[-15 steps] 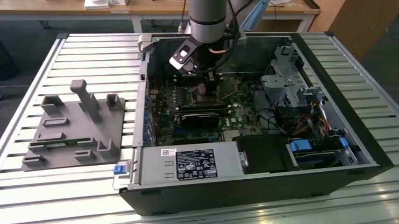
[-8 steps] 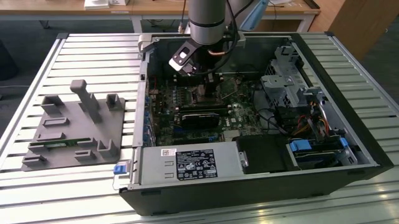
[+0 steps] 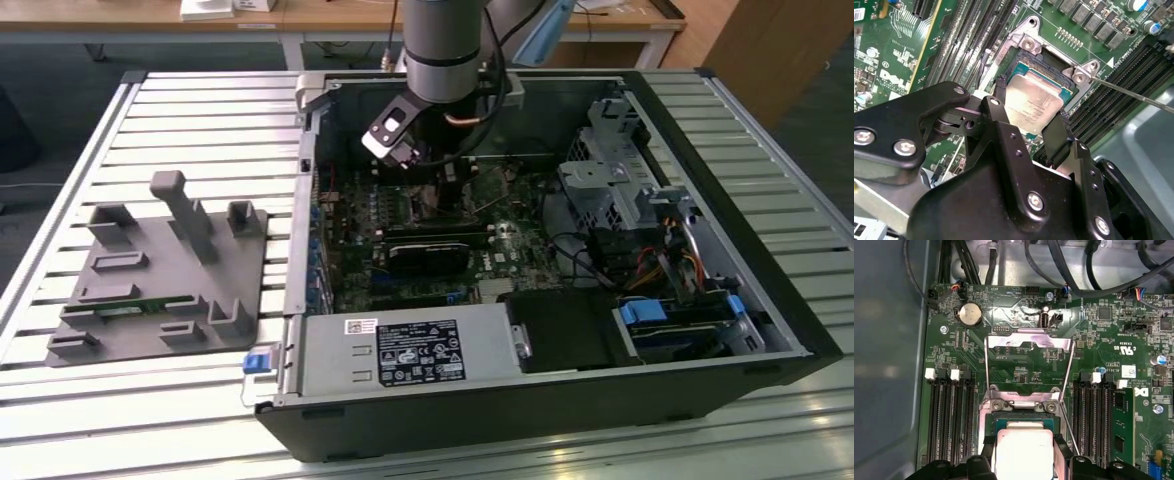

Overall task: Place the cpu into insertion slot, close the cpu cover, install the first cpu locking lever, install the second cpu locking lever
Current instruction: 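Place the cpu into insertion slot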

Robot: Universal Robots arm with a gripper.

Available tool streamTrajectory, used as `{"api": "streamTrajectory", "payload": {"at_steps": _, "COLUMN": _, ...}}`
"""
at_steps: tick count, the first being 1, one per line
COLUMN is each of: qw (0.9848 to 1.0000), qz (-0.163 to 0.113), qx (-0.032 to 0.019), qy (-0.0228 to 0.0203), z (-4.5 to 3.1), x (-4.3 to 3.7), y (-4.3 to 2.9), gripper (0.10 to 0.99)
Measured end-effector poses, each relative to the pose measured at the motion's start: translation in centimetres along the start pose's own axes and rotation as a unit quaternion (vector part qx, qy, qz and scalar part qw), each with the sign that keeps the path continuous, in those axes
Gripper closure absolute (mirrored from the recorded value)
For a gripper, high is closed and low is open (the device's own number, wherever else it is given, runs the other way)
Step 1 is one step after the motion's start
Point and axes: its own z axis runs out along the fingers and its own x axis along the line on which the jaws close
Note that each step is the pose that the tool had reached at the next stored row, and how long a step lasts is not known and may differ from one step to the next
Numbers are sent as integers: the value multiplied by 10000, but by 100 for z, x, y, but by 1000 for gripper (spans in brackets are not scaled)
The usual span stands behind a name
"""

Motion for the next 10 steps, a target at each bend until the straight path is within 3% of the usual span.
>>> {"api": "streamTrajectory", "payload": {"at_steps": 10, "qw": 10000, "qz": 26, "qx": 5, "qy": -2, "z": 63, "x": 0, "y": -10, "gripper": 545}}
